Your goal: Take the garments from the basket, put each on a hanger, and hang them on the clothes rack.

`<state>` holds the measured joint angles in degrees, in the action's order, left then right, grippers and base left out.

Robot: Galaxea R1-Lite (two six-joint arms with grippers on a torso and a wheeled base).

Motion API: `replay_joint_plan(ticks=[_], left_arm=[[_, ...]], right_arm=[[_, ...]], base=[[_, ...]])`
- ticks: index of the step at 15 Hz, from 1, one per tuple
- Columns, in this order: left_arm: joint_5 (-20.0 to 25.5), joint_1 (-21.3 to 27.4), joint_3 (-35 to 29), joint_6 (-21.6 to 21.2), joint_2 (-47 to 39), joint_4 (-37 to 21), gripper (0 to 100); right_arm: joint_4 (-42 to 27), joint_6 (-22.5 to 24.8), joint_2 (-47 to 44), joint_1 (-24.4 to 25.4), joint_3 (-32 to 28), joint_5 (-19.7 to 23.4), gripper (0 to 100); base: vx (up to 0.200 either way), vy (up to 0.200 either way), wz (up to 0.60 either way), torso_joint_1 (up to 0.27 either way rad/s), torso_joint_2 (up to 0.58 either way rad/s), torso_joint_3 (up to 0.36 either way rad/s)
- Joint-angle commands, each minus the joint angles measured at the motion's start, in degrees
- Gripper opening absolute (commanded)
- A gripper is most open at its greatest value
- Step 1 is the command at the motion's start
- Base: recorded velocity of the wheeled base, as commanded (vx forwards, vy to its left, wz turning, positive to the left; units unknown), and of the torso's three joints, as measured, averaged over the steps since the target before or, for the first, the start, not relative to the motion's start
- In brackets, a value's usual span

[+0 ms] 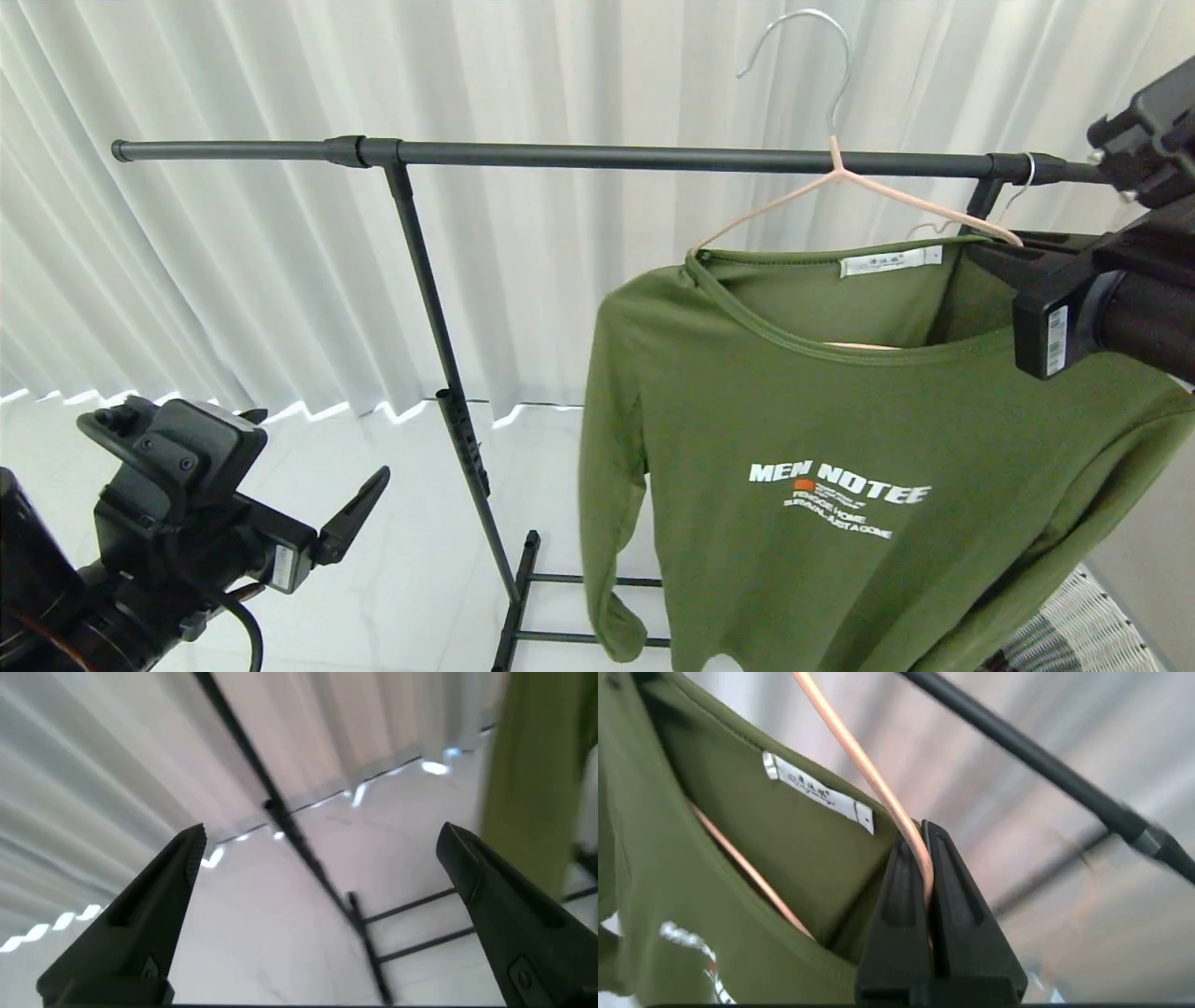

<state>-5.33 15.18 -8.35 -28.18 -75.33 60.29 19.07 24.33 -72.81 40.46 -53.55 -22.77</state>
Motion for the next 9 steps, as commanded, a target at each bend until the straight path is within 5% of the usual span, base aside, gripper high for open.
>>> replay_joint_plan(ticks=[1,6,9], left_arm=[[0.0,-1.5,-0.6,-1.0,1.1,0.0,100],[0.0,-1.5,-1.7,-5.3,1.1,0.0,100],[-0.2,-0.8,-2.3,-5.6,1.1,0.0,100]], right_arm=[[-0.5,0.0,0.0,-2.8,0.6,-2.7,0],[-0.1,-5.6,-0.8,-5.9,2.3,-13.5,0],[0.1,-7.3,-1.1,-5.6,2.1,-14.2,0]], base=[[0.000,0.000,0.00,0.000,0.00,0.000],[0.000,0.000,0.00,0.000,0.00,0.000],[0.000,0.000,0.00,0.000,0.00,0.000]])
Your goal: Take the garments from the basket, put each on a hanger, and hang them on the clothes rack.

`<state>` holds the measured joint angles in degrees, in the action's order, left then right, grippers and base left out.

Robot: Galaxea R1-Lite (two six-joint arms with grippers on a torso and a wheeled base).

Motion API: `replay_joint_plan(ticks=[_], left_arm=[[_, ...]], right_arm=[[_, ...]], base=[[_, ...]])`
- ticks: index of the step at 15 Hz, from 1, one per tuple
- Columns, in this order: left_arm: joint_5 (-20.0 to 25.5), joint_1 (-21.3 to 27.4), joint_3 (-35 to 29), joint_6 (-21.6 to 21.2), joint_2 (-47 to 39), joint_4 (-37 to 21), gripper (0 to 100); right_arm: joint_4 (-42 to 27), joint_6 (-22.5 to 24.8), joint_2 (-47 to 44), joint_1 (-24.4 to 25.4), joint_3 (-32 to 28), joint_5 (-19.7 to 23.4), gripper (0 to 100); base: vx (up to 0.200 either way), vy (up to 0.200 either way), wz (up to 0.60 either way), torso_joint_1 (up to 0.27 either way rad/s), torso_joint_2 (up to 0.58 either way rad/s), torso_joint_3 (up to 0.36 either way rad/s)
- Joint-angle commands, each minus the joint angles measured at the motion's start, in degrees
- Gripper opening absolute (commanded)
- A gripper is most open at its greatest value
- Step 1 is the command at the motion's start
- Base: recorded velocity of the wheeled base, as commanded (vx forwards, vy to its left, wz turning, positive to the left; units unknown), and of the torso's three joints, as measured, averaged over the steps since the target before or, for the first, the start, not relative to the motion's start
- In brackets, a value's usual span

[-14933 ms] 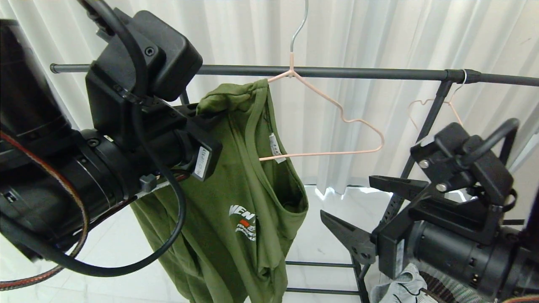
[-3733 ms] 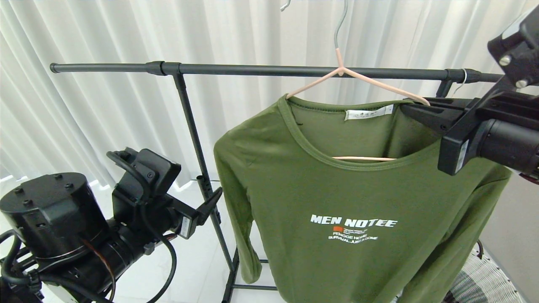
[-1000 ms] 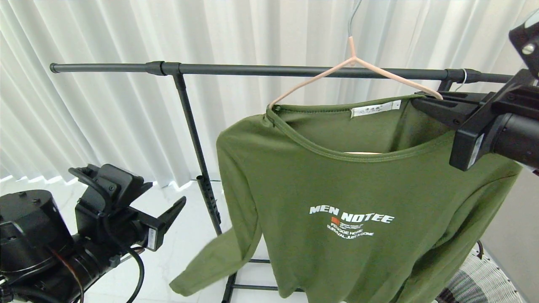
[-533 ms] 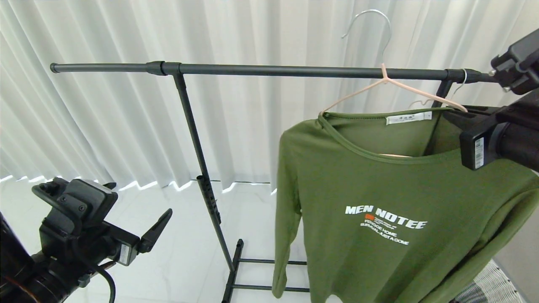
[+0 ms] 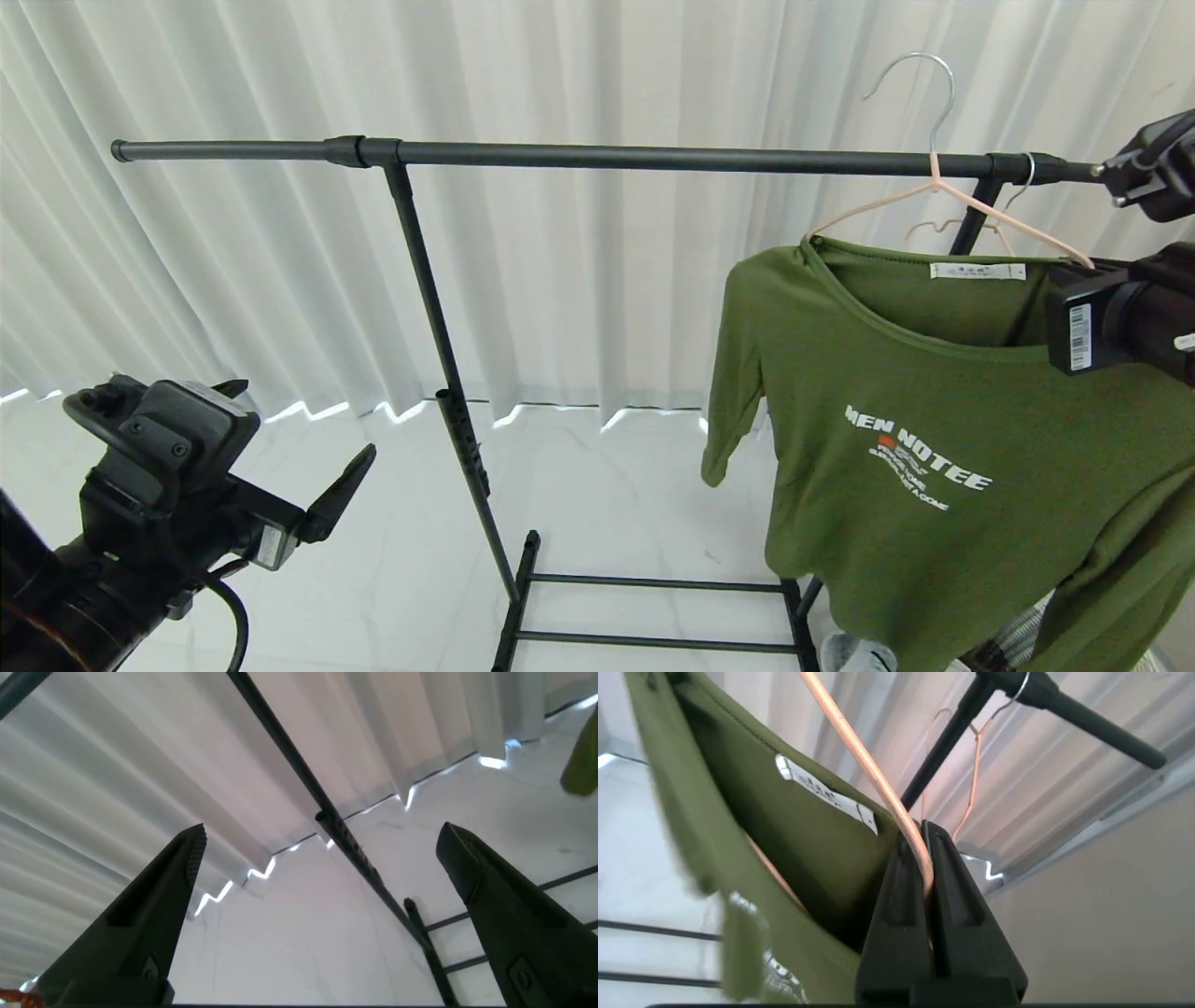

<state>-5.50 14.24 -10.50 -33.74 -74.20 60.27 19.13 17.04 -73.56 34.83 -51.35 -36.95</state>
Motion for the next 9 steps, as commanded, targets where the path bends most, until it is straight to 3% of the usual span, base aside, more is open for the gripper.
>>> replay_joint_plan(ticks=[1,8,9], left_arm=[[0.0,0.2,-0.1,0.1,0.0,0.0,100],[-0.7,3.5,-0.2,0.0,-0.2,0.0,100],[-0.7,4.7,-0.2,0.0,-0.2,0.0,100]], right_arm=[[0.0,0.0,-0.4,0.1,0.0,-0.1,0],[0.0,-1.9,-1.9,1.2,0.5,-0.1,0],[0.0,-2.9,-2.8,1.2,0.5,-0.1,0]], base=[[0.200,0.000,0.00,0.002,0.00,0.007],[0.200,0.000,0.00,0.004,0.00,0.000],[0.000,0.000,0.00,0.000,0.00,0.000]])
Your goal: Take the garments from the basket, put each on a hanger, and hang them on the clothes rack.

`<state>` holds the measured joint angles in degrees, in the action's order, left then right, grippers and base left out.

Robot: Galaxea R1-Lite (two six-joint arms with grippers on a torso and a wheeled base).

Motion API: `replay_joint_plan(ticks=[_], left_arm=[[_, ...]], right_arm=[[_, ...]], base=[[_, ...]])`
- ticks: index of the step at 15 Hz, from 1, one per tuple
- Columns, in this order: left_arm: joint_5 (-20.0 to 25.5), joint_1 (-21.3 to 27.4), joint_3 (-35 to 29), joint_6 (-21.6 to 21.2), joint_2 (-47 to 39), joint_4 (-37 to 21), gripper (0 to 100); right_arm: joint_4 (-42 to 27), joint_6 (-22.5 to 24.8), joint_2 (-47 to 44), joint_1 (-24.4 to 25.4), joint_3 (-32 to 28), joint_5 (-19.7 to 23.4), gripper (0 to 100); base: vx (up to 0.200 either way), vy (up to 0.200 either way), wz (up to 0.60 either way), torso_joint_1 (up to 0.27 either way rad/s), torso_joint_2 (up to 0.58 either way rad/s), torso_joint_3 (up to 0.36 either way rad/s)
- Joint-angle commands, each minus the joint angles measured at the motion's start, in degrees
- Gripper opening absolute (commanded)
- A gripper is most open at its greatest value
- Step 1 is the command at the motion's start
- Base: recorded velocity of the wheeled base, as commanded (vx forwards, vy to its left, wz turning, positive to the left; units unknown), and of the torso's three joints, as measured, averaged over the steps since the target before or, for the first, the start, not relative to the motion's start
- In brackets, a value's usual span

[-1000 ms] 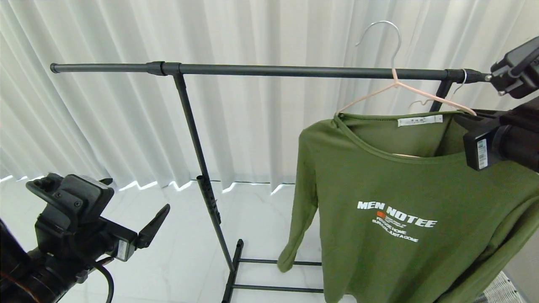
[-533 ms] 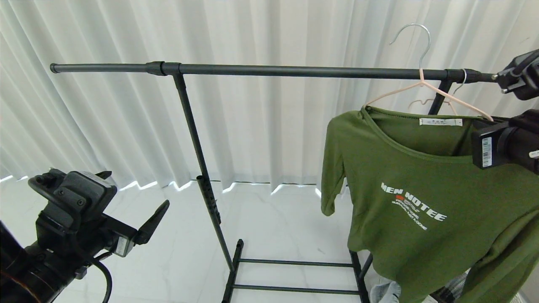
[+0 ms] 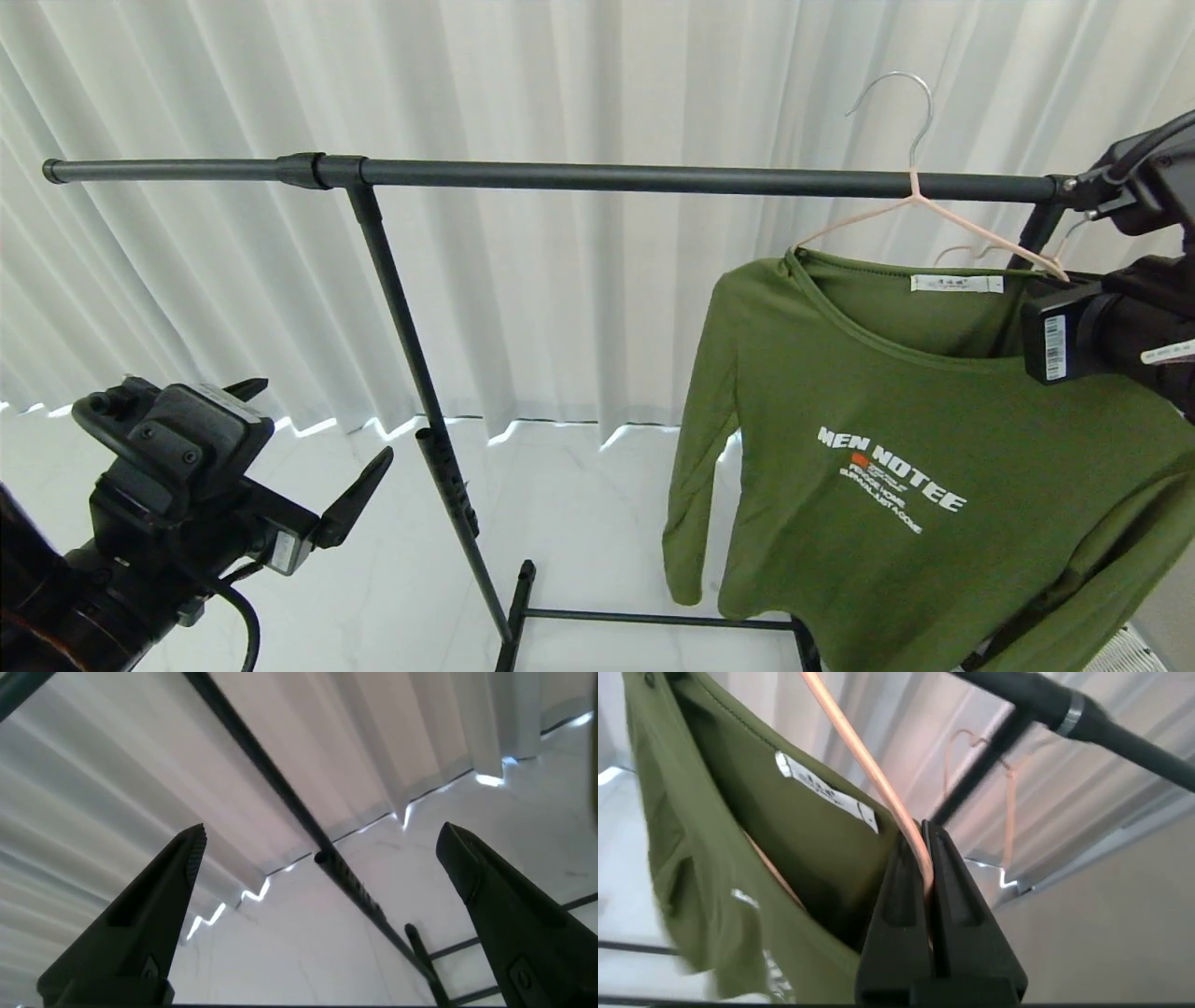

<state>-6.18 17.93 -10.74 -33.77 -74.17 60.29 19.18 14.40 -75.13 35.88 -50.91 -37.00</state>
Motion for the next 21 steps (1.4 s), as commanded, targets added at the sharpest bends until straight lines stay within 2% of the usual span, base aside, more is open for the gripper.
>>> replay_joint_plan(ticks=[1,5,14,21], left_arm=[[-0.1,1.7,0.0,0.0,-0.3,0.0,100],[-0.1,2.0,0.1,-0.1,-0.3,0.0,100],[-0.1,2.2,0.5,-0.1,-0.2,0.0,100],[-0.1,3.8,0.5,-0.1,0.0,0.0,100]], right_arm=[[0.5,-1.0,-2.4,0.5,0.0,0.0,0],[7.9,-1.2,-9.6,0.7,0.1,-0.1,0],[13.3,-3.0,-16.5,0.6,0.1,-1.3,0],[13.3,-3.0,-17.0,1.9,0.1,-1.3,0]], base=[[0.000,0.000,0.00,0.000,0.00,0.000],[0.000,0.000,0.00,0.000,0.00,0.000],[0.000,0.000,0.00,0.000,0.00,0.000],[0.000,0.000,0.00,0.000,0.00,0.000]])
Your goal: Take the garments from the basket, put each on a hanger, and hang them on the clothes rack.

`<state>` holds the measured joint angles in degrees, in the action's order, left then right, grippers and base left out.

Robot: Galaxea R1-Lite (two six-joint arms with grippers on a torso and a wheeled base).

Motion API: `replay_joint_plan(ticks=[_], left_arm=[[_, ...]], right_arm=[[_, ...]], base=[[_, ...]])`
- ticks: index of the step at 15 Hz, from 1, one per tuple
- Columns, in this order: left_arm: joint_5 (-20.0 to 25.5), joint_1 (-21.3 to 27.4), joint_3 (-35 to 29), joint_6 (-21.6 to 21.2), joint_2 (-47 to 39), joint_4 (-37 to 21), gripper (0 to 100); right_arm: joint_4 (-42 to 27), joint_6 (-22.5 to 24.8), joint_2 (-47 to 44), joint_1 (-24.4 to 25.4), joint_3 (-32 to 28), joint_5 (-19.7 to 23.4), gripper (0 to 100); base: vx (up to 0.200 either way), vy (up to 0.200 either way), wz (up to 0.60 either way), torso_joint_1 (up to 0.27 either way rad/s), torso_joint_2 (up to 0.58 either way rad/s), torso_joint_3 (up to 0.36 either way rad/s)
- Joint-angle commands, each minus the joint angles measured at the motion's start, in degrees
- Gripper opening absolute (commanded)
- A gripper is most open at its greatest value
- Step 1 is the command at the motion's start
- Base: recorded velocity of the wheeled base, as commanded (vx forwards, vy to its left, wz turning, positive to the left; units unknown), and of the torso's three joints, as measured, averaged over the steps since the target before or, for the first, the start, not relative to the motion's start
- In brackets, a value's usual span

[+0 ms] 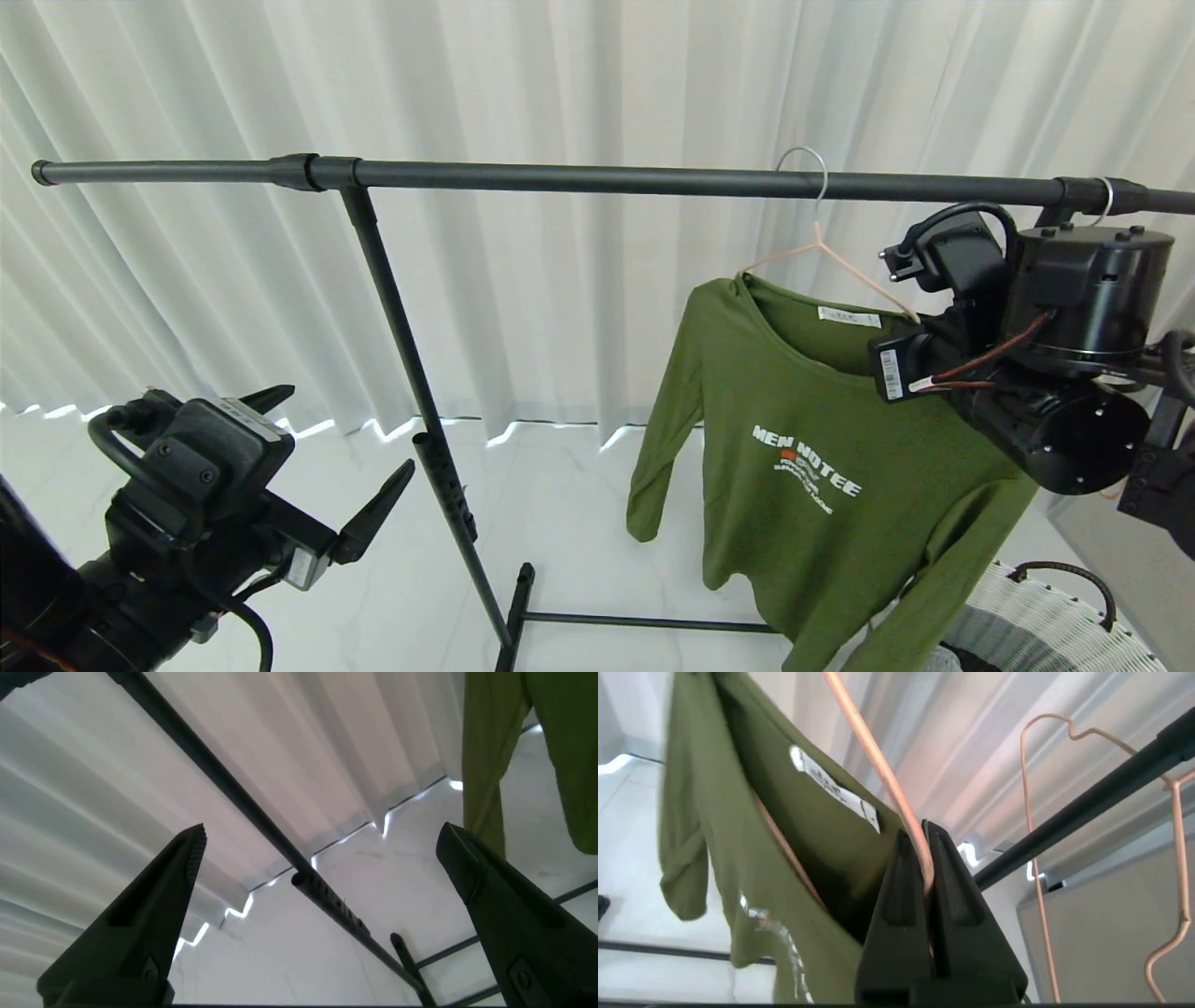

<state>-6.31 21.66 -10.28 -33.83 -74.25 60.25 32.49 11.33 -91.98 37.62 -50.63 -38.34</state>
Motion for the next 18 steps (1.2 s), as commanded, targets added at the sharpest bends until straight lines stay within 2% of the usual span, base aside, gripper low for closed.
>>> replay_joint_plan(ticks=[1,10,11,14,18], left_arm=[[0.0,0.0,0.0,0.0,0.2,0.0,100],[-1.2,0.0,0.0,0.0,0.8,0.0,100],[-1.2,0.0,0.2,0.0,1.0,0.0,100],[-1.5,-0.4,0.8,0.2,1.5,0.0,100],[-2.8,-0.6,1.5,0.9,1.9,0.0,100]], right_arm=[[0.0,0.1,-0.5,0.1,-0.3,0.0,0],[0.0,-0.6,-1.0,1.3,-0.4,0.0,0],[0.2,-0.7,-0.7,1.8,-0.4,0.0,100],[6.1,-0.7,0.5,4.0,1.2,0.0,100],[6.5,-0.5,8.0,6.0,5.0,0.0,100]], base=[[0.000,0.000,0.00,0.000,0.00,0.000],[0.000,0.000,0.00,0.000,0.00,0.000],[0.000,0.000,0.00,0.000,0.00,0.000],[0.000,0.000,0.00,0.000,0.00,0.000],[0.000,0.000,0.00,0.000,0.00,0.000]])
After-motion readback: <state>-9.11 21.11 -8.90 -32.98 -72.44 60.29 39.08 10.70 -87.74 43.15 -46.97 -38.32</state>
